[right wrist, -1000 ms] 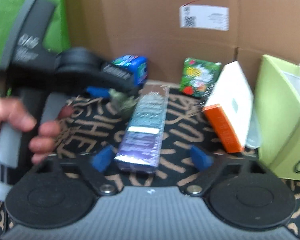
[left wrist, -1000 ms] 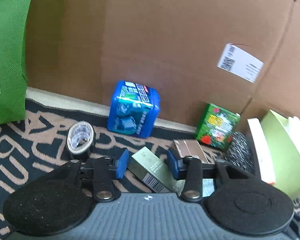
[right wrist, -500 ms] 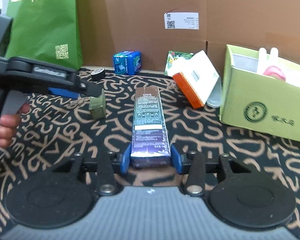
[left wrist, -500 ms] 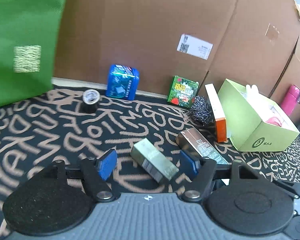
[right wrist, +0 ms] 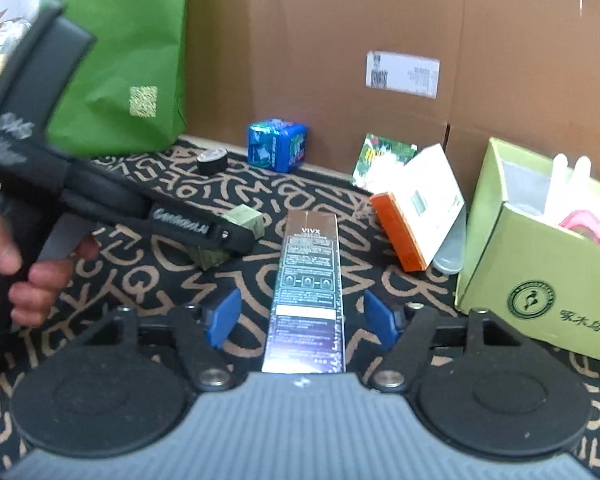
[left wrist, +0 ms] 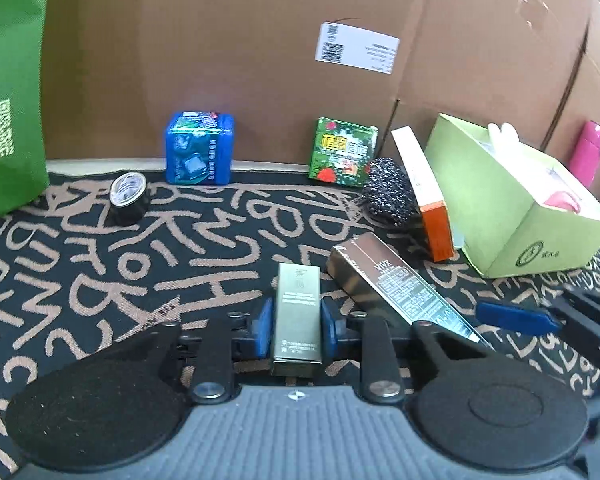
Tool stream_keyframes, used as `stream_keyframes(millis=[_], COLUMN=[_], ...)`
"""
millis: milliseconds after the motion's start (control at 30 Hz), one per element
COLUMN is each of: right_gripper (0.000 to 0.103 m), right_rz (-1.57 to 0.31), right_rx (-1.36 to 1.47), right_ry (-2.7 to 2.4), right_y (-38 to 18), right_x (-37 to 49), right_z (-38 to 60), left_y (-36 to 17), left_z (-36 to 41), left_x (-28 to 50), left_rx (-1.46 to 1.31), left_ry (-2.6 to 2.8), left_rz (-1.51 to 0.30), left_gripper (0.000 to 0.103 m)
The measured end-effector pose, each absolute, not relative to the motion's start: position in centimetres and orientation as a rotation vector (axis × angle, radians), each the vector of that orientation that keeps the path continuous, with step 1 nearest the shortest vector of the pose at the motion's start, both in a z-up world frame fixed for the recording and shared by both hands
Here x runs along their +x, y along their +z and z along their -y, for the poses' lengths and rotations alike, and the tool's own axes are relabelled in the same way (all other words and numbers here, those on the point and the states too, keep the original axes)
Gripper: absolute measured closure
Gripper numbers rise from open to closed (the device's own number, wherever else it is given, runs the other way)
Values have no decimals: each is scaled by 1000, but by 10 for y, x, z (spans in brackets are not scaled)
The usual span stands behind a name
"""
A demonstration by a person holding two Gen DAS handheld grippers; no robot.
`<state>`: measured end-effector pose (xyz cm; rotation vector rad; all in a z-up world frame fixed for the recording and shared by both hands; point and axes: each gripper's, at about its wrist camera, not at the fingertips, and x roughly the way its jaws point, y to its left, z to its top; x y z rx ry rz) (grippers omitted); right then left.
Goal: Organize objects
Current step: 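Grasp the dark green small box with the left tool while the right tool grasps the silver VIVX box, then carry both boxes into the lime-green box and open both tools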
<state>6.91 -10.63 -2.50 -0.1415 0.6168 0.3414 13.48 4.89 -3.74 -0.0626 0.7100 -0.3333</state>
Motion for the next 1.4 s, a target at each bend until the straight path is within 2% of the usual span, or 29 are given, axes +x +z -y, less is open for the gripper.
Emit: stream_keyframes(millis=[133,200,267,300,567,900,1133,1400], right_gripper=[36,40,62,65,65,65,65,65], right_rz=[-659,-680,-660,-650,-571,-357,-291,-273], right_rx=[-89,-89,-91,-85,21,88,77,92], right_ry=[370,365,357,349,329,180,-6,-105], right_y=[-32,-38,-38,-38,-26,33,56,55], right_x=[86,89,85,83,49,12,28,85], right_z=[106,106,107,108,137,208,269,315], left_y=[-38,-38,-38,-37,-18,42,66,55], left_z=[-46,-45,-46,-46,-39,18,90,149], left_x=[135,132,129,127,99,94,131,179], left_rx=[-48,-39,-42,-49,-80,-72,-72,-64], left_ry=[-327,-326,-333,-336,-402,-591,-692,-655], left_rz=[-705,-704,-706,-707,-663,-526,-501,-524], left_gripper=[73,78,79,79,79,79,79,79])
